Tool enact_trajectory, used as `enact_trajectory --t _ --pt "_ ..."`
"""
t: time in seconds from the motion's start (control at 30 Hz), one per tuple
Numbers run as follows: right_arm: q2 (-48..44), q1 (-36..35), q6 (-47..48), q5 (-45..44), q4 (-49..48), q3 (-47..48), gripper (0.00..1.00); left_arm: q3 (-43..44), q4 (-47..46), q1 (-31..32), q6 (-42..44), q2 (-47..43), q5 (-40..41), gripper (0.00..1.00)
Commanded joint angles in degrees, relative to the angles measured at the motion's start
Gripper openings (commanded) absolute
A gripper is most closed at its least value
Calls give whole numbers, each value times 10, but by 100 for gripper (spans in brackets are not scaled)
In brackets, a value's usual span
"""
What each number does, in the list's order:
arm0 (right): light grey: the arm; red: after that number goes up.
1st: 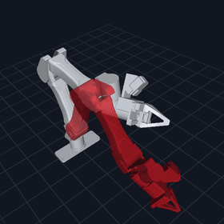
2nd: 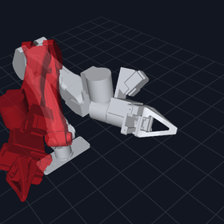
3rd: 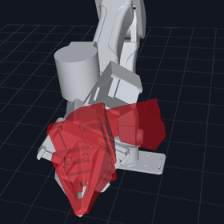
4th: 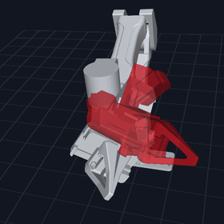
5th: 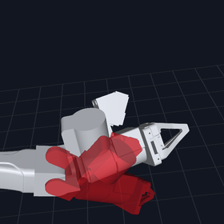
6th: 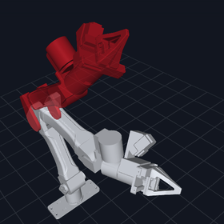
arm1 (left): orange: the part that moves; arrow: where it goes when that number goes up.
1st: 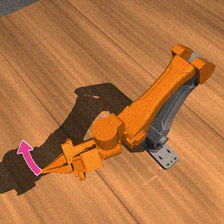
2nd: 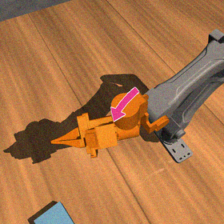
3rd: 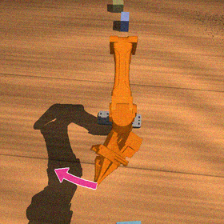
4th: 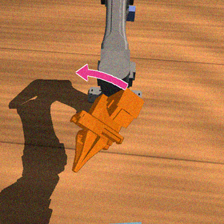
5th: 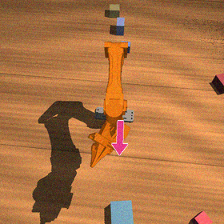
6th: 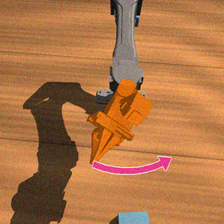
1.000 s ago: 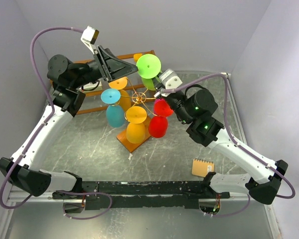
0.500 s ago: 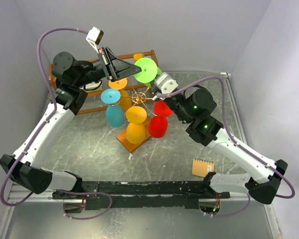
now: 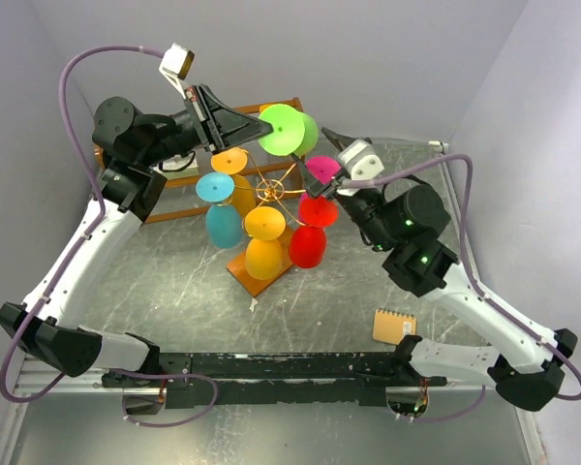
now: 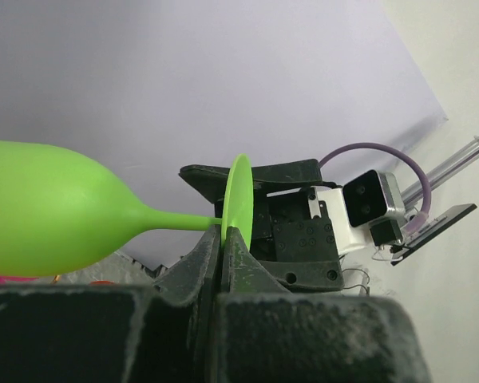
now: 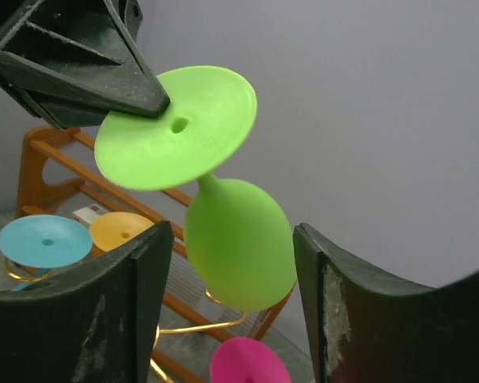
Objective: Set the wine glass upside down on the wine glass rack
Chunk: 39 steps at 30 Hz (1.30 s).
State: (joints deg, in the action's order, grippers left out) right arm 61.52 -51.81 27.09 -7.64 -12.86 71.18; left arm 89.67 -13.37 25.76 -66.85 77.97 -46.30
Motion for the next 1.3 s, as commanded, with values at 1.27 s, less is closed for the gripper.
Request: enact_trajectory --t 1.27 --pt "92 38 -684 -10 215 228 42 -18 37 0 66 -47 105 7"
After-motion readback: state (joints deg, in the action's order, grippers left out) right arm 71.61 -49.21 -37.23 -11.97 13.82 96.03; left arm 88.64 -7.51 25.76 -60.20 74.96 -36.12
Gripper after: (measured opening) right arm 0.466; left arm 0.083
